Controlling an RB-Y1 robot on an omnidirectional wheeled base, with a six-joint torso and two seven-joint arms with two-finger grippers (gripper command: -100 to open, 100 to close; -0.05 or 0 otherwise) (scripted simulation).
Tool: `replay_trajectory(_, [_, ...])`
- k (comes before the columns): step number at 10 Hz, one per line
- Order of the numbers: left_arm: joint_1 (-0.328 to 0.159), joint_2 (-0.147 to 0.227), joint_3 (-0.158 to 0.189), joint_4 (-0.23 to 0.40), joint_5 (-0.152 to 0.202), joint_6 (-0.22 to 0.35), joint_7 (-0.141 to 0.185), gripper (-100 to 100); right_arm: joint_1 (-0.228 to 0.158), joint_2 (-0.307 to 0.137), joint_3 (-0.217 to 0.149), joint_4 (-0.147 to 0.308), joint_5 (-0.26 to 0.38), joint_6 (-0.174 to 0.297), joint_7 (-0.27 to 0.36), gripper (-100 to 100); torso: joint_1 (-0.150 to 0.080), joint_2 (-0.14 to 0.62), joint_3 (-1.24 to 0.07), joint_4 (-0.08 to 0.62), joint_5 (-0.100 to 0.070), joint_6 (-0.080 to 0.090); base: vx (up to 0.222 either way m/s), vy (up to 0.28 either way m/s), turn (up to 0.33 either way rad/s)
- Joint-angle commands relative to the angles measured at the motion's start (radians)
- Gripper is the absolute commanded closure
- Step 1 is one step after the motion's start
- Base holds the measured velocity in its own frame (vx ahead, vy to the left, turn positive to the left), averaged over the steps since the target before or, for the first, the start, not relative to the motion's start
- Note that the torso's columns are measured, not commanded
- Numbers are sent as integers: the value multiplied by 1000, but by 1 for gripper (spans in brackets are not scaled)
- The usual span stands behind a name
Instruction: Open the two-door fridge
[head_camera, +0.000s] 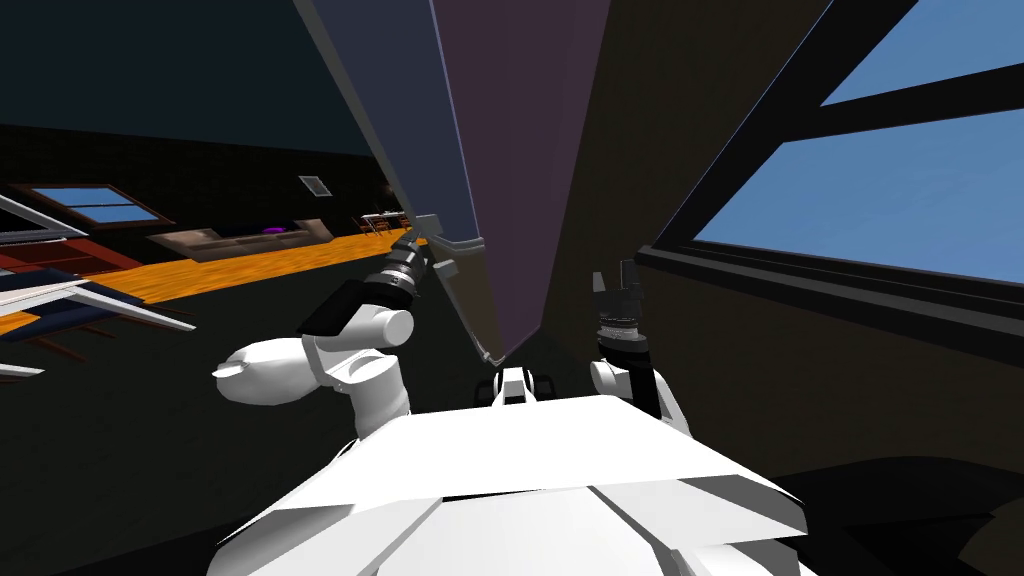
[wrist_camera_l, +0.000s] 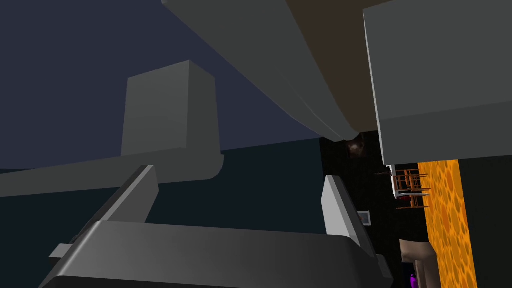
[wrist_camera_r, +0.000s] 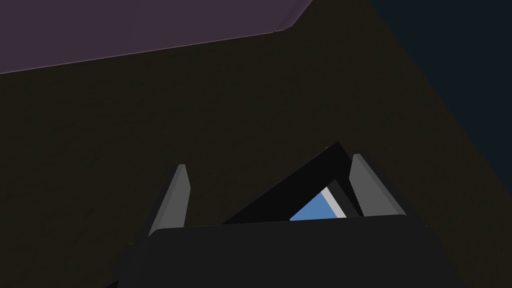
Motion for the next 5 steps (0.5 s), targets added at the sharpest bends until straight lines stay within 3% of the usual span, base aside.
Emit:
replay_trajectory(1, [-36, 3, 11, -9, 0, 63, -8, -100, 0, 0, 0, 0, 0, 0, 0, 0, -1, -1, -1, 0, -1, 0, 8, -26, 14])
replay_trajectory(5, [-109, 20, 33, -35, 1, 190, -25, -100, 0, 0, 0, 0, 0, 0, 0, 0, -5, -6, -6, 1, -4, 4, 15, -31, 7])
